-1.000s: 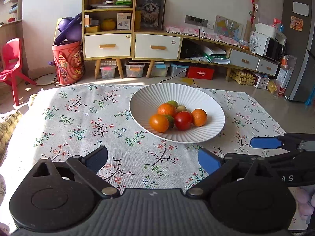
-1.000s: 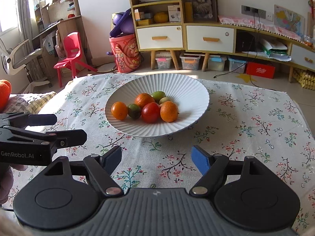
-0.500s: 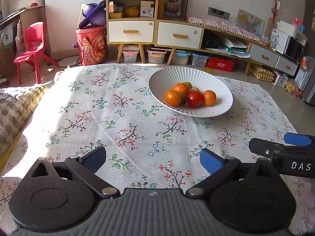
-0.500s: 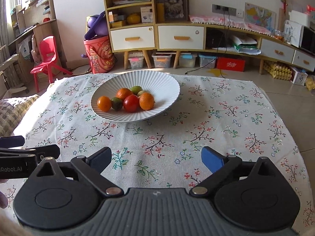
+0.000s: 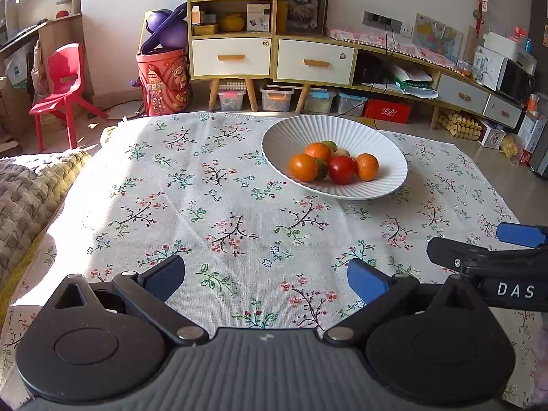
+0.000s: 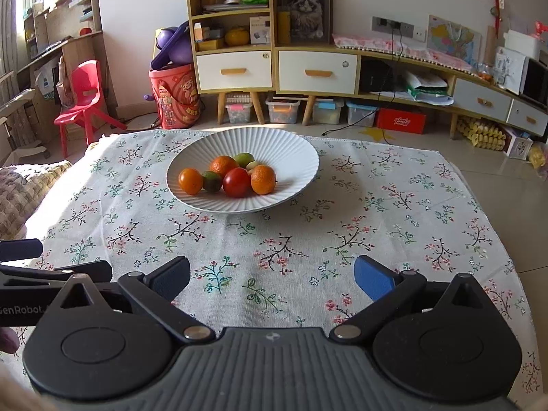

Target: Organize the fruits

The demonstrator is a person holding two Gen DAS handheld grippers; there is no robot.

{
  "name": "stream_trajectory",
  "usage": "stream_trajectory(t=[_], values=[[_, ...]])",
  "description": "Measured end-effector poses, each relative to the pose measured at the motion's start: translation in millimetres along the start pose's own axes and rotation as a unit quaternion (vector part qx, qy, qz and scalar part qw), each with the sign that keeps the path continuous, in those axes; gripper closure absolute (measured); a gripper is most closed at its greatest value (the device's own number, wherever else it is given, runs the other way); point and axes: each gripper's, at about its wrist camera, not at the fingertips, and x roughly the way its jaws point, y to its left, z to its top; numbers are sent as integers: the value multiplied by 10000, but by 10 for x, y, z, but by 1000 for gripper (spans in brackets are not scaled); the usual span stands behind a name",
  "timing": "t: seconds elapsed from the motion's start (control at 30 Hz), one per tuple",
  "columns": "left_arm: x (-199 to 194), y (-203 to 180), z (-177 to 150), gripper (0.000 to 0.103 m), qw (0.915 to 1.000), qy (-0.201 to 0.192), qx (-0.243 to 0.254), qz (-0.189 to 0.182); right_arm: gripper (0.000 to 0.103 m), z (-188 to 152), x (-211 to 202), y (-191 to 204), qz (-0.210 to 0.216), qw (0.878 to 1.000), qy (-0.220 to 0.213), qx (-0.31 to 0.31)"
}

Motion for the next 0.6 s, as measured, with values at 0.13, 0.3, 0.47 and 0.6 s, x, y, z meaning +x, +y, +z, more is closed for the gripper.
stream_trajectory(t=[0.13, 0.3, 0.47, 0.6], values=[[-2, 3, -2, 11, 10000, 3, -20, 5, 1, -10, 9, -14, -1, 10000, 51, 36], [-6, 3, 3, 11, 10000, 18, -10, -17, 1, -17, 11, -6, -15, 10000, 71, 33], [-7, 1, 3, 11, 10000, 22, -7, -19, 1, -20, 10, -5, -17, 10000, 73, 32], [-5, 1, 2, 11, 10000, 26, -3, -13, 1, -24, 15, -6, -20, 10000, 90, 25]])
